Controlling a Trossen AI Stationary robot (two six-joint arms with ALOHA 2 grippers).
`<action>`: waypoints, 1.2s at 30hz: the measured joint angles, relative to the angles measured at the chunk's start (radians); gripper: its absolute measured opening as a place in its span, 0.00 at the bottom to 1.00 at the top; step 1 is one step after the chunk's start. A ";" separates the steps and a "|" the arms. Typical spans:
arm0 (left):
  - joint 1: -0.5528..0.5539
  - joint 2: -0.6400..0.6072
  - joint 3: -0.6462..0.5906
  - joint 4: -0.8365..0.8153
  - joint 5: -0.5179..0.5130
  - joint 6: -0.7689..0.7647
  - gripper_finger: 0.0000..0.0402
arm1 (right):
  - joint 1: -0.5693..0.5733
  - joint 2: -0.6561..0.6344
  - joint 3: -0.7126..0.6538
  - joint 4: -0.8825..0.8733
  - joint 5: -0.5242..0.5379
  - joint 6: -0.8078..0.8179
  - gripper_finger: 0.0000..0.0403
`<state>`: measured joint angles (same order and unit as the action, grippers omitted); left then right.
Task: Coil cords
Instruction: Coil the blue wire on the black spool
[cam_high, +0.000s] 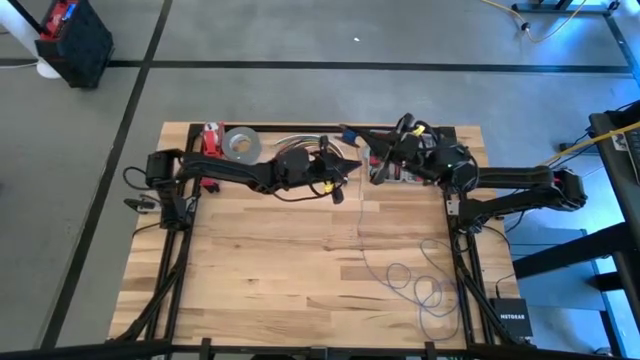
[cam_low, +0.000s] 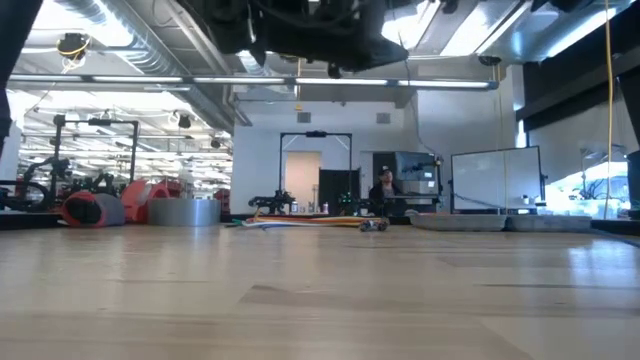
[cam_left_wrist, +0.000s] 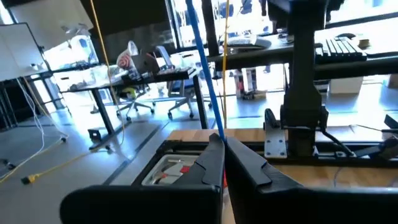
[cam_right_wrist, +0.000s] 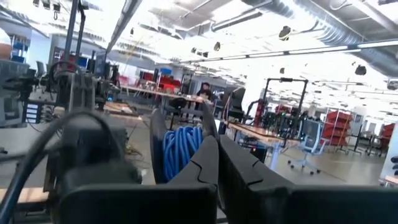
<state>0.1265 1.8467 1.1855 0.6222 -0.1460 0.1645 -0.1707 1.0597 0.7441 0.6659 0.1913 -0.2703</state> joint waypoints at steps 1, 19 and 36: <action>0.000 0.010 0.000 0.012 0.000 0.001 0.00 | 0.000 -0.003 0.000 0.000 0.000 -0.001 0.01; 0.006 0.029 -0.002 0.025 0.000 -0.007 0.01 | 0.000 -0.012 0.002 0.009 0.002 -0.023 0.01; 0.013 0.027 -0.005 -0.036 -0.002 -0.034 0.26 | 0.000 -0.013 0.007 0.017 -0.001 -0.025 0.01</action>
<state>0.1390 1.8740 1.1809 0.5860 -0.1482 0.1304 -0.1707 1.0470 0.7513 0.6834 0.1905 -0.2955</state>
